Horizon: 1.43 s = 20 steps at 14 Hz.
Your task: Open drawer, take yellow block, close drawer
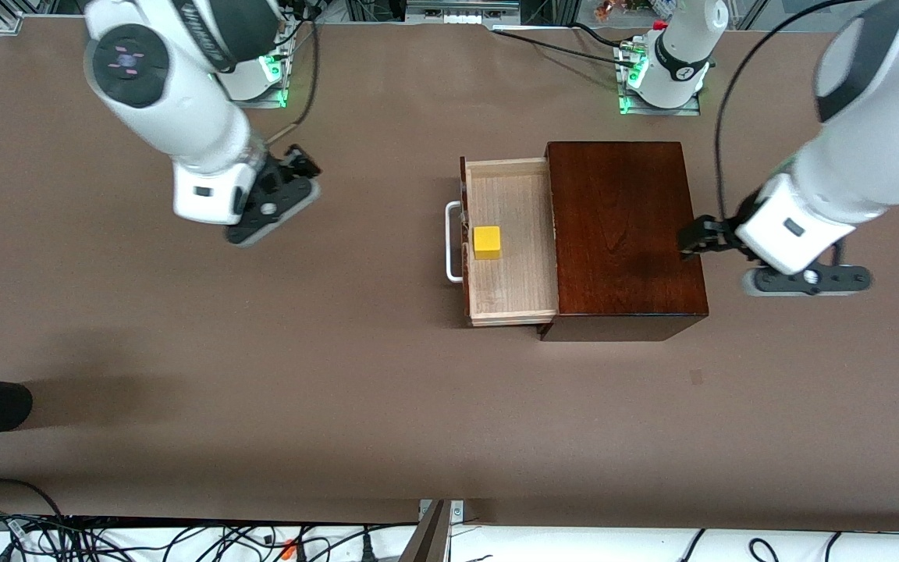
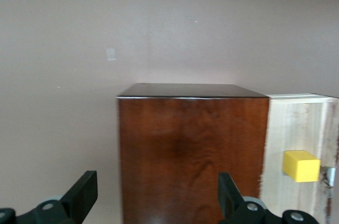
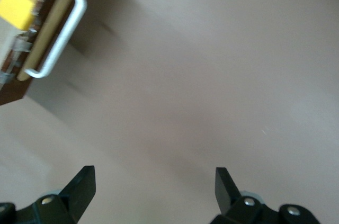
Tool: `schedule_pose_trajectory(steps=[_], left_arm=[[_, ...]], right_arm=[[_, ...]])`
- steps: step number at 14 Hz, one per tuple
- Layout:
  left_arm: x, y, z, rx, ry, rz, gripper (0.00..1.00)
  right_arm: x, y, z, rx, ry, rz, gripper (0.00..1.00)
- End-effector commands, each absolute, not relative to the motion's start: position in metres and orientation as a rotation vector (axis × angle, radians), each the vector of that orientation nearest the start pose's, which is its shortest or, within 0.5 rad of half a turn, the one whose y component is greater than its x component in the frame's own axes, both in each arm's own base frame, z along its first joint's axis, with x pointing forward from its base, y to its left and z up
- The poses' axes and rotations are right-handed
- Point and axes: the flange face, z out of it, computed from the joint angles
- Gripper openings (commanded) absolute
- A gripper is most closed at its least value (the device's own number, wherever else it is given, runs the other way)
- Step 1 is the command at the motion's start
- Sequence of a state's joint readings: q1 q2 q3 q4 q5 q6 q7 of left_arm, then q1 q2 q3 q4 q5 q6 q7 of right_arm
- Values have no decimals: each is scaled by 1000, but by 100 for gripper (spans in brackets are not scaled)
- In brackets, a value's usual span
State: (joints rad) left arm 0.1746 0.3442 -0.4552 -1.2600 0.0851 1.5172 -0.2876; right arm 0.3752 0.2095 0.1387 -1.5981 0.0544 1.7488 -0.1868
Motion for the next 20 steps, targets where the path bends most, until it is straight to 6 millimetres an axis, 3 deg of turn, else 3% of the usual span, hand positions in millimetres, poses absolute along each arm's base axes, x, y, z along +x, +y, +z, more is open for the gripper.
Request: schedule_pose_trajectory(steps=[1, 4, 7, 10, 12, 16, 20], left_arm=[[616, -81, 593, -3209, 31, 100, 100], [596, -66, 601, -3190, 58, 90, 100], [577, -62, 610, -3175, 116, 79, 100], [560, -55, 604, -3172, 176, 39, 100], [560, -52, 602, -3173, 168, 29, 100], [559, -56, 604, -3166, 178, 29, 100], [561, -54, 608, -3167, 171, 14, 100]], right_arm=[[526, 353, 490, -2822, -1173, 63, 100], [505, 405, 473, -2757, -1324, 9, 100], [489, 457, 438, -2600, -1585, -58, 100], [471, 507, 420, -2525, -1819, -102, 100], [456, 543, 411, -2483, -1954, -129, 100], [443, 584, 389, -2429, -2105, -179, 100], [448, 603, 371, -2376, -2186, -198, 100]])
